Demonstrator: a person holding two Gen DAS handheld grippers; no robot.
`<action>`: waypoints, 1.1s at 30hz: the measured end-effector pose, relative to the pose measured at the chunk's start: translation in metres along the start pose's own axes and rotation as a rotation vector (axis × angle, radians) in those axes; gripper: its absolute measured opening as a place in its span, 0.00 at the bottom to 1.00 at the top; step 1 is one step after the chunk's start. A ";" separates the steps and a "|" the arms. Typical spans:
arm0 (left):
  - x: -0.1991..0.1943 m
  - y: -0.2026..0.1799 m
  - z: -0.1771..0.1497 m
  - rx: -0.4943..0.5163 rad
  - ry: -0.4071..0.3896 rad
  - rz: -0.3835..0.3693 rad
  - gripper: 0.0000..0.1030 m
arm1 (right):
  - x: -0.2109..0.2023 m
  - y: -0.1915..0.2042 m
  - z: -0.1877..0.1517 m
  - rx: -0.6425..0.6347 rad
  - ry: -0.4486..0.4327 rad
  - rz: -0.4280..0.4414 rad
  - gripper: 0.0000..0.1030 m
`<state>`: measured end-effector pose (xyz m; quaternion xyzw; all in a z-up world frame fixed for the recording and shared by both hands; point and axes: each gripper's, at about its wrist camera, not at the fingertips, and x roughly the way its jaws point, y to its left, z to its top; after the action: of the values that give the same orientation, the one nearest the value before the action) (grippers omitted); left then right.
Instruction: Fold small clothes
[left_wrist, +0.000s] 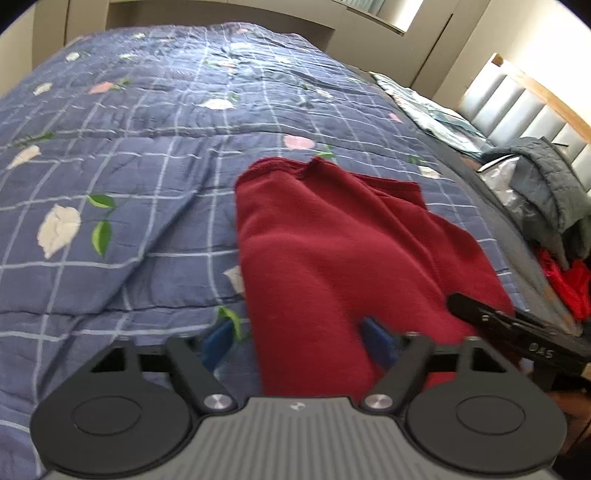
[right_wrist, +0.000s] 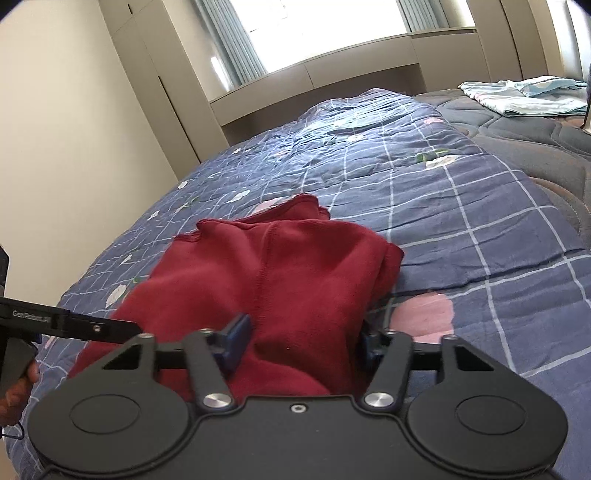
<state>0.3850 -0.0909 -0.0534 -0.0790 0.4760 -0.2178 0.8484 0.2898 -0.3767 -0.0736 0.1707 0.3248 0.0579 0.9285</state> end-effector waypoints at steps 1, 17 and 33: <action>-0.001 -0.001 0.000 -0.011 0.001 -0.013 0.63 | -0.001 0.002 0.000 -0.004 -0.002 0.001 0.47; -0.076 -0.001 0.023 0.088 -0.179 0.039 0.28 | -0.018 0.090 0.026 -0.142 -0.092 0.062 0.26; -0.137 0.125 0.021 -0.064 -0.260 0.197 0.28 | 0.069 0.213 0.027 -0.200 -0.042 0.207 0.25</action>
<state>0.3777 0.0797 0.0216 -0.0864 0.3743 -0.1060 0.9172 0.3612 -0.1704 -0.0180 0.1112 0.2785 0.1821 0.9364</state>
